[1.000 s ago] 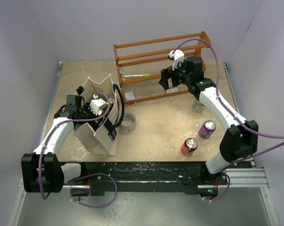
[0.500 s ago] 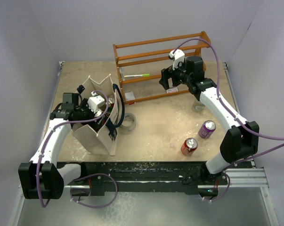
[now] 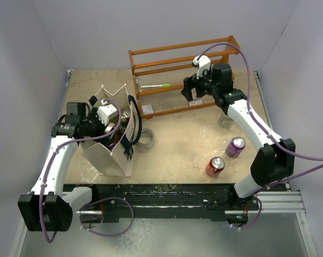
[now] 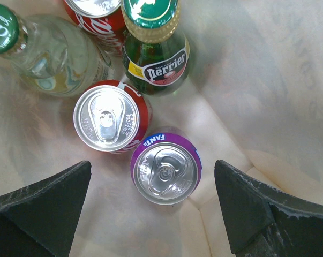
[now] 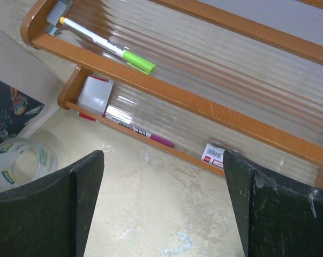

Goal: Place the beverage into the canvas bag
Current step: Place the drink in the canvas bag, then move the drink to the center of the board.

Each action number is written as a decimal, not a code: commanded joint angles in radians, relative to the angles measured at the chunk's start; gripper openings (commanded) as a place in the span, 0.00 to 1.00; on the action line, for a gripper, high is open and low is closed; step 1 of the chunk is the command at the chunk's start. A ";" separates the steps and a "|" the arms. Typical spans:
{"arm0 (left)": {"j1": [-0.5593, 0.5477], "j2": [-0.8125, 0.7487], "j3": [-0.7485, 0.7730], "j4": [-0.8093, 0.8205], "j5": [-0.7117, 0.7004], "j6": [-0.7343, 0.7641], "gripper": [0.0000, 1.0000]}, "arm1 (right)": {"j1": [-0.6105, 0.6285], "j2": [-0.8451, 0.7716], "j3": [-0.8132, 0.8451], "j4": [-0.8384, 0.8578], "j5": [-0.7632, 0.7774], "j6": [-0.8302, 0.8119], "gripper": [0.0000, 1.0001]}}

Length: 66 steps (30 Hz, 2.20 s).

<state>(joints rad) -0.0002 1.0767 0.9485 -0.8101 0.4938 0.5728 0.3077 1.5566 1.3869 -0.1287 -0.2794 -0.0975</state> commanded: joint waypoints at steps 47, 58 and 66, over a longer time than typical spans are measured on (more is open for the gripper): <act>-0.141 0.365 0.741 0.298 -0.079 -0.324 0.99 | -0.362 -0.326 -0.249 -0.102 0.033 0.023 0.94; -0.158 0.367 0.729 0.303 -0.011 -0.335 0.99 | -0.425 -0.287 -0.311 -0.141 0.120 0.063 0.84; -0.157 0.343 0.703 0.300 0.013 -0.303 0.99 | -0.445 -0.185 -0.251 -0.143 0.127 0.064 0.79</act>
<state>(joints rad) -0.1532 1.4590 1.6531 -0.5545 0.4759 0.2451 -0.1280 1.3327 1.0649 -0.2821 -0.1738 -0.0433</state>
